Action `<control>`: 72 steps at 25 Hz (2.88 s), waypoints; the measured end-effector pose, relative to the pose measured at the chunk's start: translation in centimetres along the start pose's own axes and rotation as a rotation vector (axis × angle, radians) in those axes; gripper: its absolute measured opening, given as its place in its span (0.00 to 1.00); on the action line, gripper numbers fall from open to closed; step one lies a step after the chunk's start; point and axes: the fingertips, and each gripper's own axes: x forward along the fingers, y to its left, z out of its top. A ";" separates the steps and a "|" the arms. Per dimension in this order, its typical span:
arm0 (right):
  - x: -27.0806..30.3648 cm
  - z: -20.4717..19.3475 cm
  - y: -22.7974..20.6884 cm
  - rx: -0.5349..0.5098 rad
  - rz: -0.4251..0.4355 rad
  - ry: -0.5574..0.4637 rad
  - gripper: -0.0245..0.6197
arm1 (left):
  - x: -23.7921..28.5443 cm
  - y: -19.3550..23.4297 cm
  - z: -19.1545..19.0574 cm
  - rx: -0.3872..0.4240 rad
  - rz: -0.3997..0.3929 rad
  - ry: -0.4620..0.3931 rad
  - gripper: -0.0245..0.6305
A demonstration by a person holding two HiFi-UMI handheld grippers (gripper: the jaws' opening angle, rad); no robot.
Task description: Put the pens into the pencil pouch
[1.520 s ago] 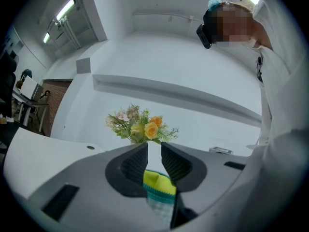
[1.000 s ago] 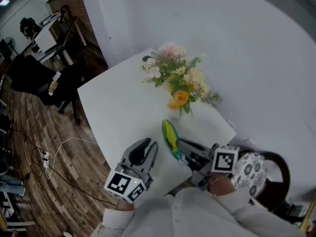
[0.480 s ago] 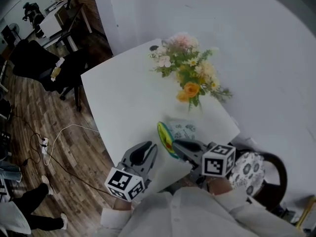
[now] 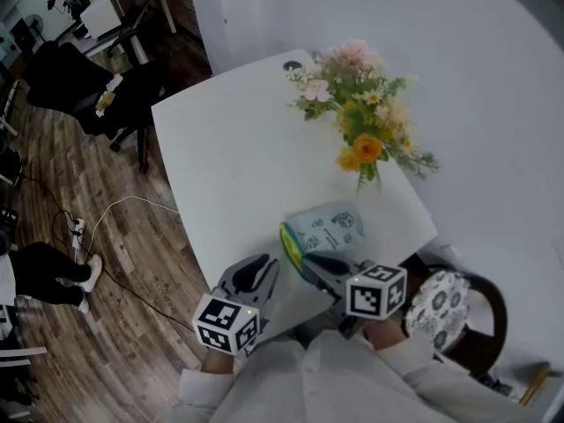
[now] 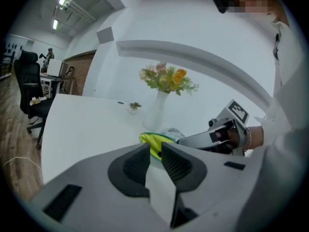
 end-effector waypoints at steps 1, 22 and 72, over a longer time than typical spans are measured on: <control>0.3 -0.4 -0.2 0.012 -0.008 0.008 0.09 | 0.0 0.4 -0.8 -0.016 0.020 0.036 0.15; 3.4 -4.9 -2.1 0.011 -0.127 0.148 0.10 | 1.4 0.7 -5.4 -0.163 0.037 0.213 0.14; -3.8 6.9 5.3 -0.221 0.088 -0.213 0.07 | 1.5 -3.0 3.4 0.019 0.011 0.110 0.05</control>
